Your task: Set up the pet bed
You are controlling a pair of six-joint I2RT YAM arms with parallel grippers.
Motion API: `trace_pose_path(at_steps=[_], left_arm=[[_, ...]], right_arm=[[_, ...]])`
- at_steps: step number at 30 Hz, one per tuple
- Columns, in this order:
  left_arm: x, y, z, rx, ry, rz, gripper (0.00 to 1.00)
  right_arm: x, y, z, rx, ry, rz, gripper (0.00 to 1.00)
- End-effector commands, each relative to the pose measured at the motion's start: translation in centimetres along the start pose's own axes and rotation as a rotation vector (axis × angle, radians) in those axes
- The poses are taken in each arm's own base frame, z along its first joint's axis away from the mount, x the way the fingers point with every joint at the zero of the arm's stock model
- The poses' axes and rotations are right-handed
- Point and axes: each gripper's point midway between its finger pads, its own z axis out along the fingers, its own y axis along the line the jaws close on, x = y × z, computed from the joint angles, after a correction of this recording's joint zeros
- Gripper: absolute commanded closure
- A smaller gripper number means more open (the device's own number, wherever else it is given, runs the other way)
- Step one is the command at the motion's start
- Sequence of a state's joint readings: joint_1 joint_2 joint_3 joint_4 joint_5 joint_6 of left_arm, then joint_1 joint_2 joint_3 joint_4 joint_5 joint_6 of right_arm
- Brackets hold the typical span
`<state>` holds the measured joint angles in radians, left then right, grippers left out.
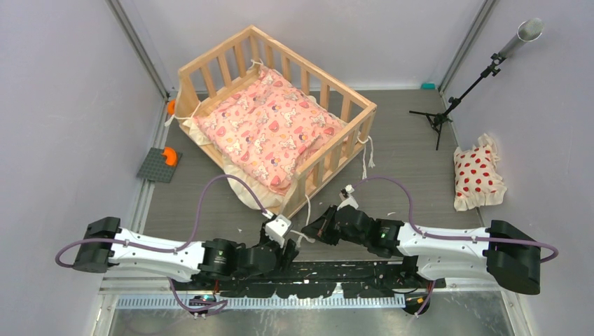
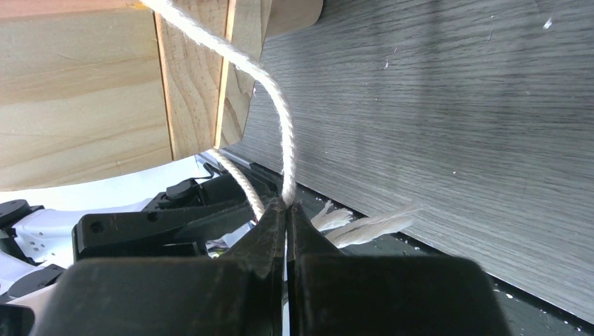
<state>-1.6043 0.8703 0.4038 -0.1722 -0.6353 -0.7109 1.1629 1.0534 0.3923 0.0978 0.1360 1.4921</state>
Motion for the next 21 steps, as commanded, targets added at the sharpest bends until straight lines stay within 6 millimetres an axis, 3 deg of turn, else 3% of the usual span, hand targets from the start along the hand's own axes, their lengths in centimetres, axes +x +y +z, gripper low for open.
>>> trace_pose_path(at_steps=[1,6,14,21], left_arm=[[-2.2,0.5,0.6,-0.052,-0.125,0.022,0.40],[-3.1,0.0,1.1,-0.039,-0.193,0.004,0.39],[-3.0,-0.4,2.2,-0.055,-0.209,0.009,0.39],[-3.0,-0.5,3.1,-0.086,-0.225,0.011,0.51]], right_arm=[[-0.2,1.3,-0.1,-0.044,-0.008,0.015,0.99],[-0.2,1.3,-0.1,-0.043,-0.007,0.017,0.99],[-0.1,1.3,-0.1,-0.044,0.000,0.021,0.99],[0.0,1.2,-0.3,-0.047,0.006,0.030,0.99]])
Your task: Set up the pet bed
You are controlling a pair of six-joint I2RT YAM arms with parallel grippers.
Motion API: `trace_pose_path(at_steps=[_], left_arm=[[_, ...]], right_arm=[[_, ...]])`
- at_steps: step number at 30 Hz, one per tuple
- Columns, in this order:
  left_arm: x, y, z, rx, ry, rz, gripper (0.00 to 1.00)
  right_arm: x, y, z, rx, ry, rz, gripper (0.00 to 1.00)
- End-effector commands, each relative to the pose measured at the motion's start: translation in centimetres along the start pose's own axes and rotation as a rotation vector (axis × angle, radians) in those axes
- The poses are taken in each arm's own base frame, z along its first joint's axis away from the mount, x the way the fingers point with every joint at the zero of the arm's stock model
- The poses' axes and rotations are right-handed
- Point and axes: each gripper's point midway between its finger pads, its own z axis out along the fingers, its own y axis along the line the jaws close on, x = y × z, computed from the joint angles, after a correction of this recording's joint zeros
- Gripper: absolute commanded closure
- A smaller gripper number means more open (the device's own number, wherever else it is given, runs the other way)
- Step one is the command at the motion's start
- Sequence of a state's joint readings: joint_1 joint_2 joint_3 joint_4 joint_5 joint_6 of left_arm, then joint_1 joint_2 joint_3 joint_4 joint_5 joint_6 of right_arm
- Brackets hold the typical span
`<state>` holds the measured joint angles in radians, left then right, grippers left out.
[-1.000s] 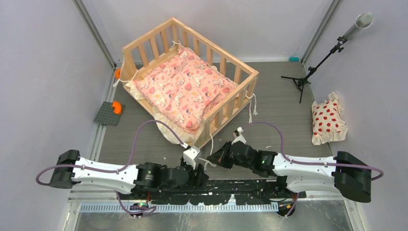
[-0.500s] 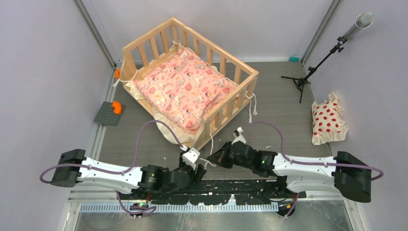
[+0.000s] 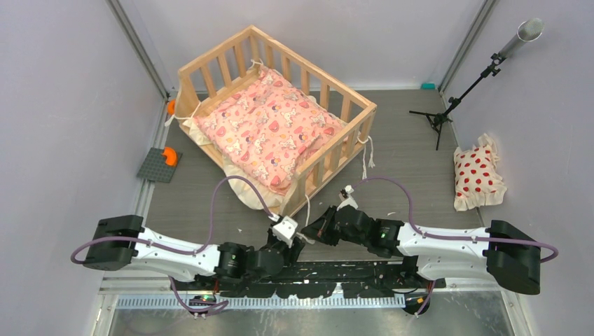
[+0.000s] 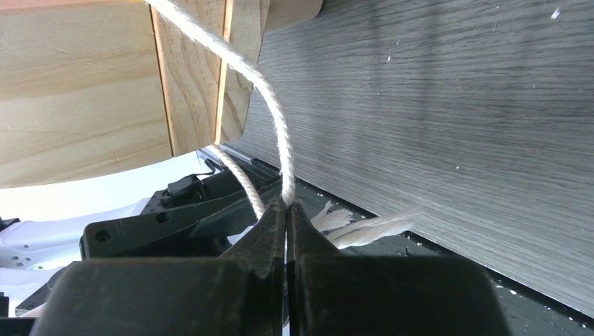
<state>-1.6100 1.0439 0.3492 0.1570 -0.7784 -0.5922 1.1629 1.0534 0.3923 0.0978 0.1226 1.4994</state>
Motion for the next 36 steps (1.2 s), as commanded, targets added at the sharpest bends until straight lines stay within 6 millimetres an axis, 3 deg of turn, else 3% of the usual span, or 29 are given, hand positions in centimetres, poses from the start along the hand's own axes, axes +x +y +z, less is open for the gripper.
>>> trace_pose_path(at_steps=[1,16,21,29,36], left_arm=[[-1.7,-0.4,0.7,-0.034,-0.076,-0.039,0.52],[-1.9,-0.6,1.3,-0.058,-0.097,-0.049,0.53],[-1.9,-1.0,1.5,-0.048,-0.098,-0.054,0.67],[-1.5,-1.3,1.7,-0.051,-0.074,-0.055,0.99],[-1.5,-1.1,1.3,-0.048,-0.059,-0.055,1.00]], right_arm=[[-0.3,1.1,-0.3,-0.048,-0.007,0.025,0.99],[0.0,1.1,-0.4,-0.050,0.006,0.027,0.99],[0.0,1.0,-0.3,-0.051,0.009,0.029,0.99],[-0.2,0.8,-0.5,-0.042,-0.003,0.026,0.99],[-1.6,0.4,-1.5,-0.007,-0.075,-0.033,0.92]])
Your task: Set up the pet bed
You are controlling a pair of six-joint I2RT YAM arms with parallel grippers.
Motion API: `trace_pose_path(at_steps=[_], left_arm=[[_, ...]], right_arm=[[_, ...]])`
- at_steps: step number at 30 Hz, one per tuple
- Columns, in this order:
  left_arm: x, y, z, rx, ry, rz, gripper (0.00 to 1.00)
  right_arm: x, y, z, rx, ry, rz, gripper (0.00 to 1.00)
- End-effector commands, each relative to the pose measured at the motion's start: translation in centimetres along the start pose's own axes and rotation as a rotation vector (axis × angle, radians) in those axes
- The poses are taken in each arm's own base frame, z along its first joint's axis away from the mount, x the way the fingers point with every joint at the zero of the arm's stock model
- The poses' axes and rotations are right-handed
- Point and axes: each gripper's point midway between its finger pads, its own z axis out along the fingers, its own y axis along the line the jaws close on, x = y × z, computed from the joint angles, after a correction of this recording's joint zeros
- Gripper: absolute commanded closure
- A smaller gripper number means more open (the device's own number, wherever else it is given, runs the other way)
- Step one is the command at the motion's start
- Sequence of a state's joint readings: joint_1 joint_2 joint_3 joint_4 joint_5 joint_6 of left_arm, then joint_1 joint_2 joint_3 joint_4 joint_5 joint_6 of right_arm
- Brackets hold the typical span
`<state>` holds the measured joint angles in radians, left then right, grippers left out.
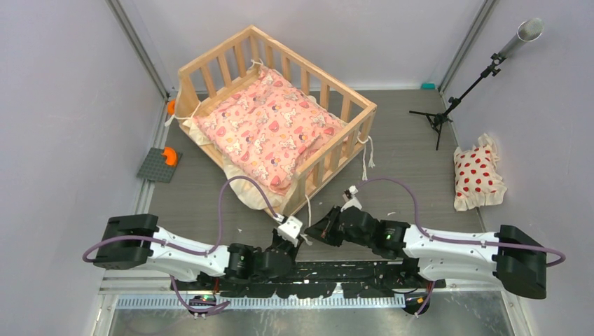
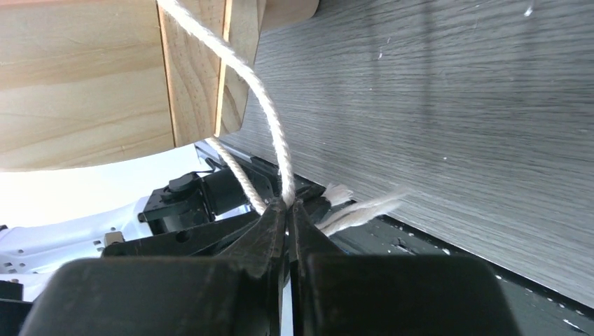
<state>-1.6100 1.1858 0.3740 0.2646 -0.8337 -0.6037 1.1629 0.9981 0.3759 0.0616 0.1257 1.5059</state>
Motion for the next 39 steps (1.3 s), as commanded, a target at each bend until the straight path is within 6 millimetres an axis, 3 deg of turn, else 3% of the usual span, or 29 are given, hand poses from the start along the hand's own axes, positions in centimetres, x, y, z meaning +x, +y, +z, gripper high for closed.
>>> trace_pose_path(at_steps=[1,11,17,22,27,31,39], left_arm=[[-1.8,-0.6,-0.3,0.002,-0.035,-0.051,1.00],[-1.8,-0.3,-0.6,-0.001,-0.023,-0.056,1.00],[-2.1,-0.1,-1.0,-0.007,-0.012,-0.062,1.00],[-2.3,0.1,-1.3,-0.019,0.004,-0.069,1.00],[-2.7,0.0,-1.7,-0.016,0.014,-0.090,1.00],[-3.0,-0.1,-1.7,-0.013,0.012,-0.096,1.00],[-3.4,-0.5,-1.8,-0.003,0.009,-0.105,1.00]], right_arm=[[-1.7,0.1,-1.0,0.020,-0.080,-0.058,0.90],[-3.3,0.6,-2.8,-0.001,-0.148,-0.238,0.74],[-1.8,3.4,-3.8,-0.305,-0.128,-0.610,0.58],[-1.4,4.4,-5.1,-0.512,-0.204,-0.879,0.56],[0.1,3.6,-5.6,-0.601,-0.172,-1.130,0.56],[1.1,3.7,-5.7,-0.676,-0.153,-1.225,0.56],[1.7,2.0,-3.2,-0.593,-0.081,-1.274,0.54]])
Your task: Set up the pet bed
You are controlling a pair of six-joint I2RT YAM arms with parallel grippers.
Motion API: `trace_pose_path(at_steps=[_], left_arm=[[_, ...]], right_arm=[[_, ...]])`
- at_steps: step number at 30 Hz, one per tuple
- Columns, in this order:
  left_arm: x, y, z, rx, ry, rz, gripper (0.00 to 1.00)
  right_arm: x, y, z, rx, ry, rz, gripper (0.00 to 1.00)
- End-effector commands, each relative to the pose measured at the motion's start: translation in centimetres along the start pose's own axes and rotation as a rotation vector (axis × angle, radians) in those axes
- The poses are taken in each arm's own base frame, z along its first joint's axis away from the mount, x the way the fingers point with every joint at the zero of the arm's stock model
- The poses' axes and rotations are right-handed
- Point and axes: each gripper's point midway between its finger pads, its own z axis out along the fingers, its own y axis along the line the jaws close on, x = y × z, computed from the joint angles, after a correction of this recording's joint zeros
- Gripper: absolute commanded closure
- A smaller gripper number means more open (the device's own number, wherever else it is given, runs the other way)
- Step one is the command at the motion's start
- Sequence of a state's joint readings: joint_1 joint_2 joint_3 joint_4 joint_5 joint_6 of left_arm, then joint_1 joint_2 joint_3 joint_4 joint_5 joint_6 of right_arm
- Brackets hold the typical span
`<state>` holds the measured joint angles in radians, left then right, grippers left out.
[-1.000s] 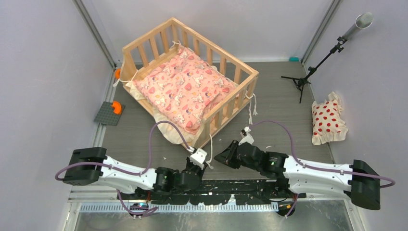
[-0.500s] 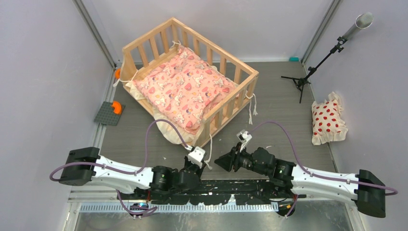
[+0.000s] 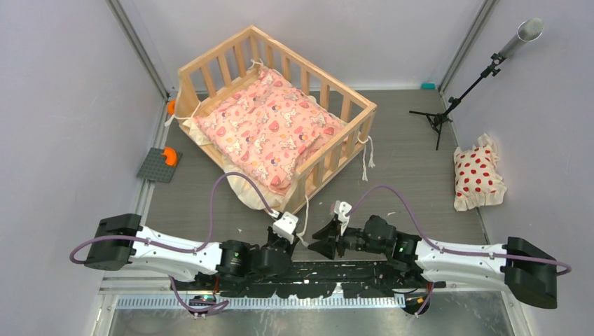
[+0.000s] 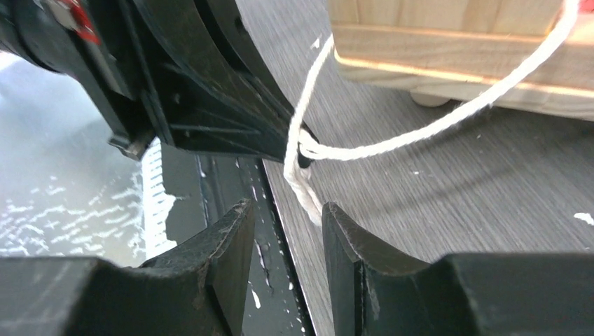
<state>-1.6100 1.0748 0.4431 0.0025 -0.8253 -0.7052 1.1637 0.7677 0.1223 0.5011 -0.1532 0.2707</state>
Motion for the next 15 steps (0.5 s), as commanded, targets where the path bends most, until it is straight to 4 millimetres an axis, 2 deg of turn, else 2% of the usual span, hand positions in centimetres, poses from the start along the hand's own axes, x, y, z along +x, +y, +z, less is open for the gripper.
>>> trace_pose_path(at_steps=[1,6,15], left_arm=[[-2.3,-1.4,-0.4,0.027,-0.039,-0.067,1.00],[-2.3,-1.5,-0.4,0.034,-0.038,-0.069,1.00],[-2.4,-1.5,-0.5,0.036,-0.037,-0.071,1.00]], right_arm=[[-1.3,0.3,1.1,-0.021,-0.043,-0.073,0.54],[-1.1,-0.6,1.8,0.023,-0.047,-0.090,0.54],[-0.6,0.0,2.9,-0.022,-0.030,-0.140,0.52]])
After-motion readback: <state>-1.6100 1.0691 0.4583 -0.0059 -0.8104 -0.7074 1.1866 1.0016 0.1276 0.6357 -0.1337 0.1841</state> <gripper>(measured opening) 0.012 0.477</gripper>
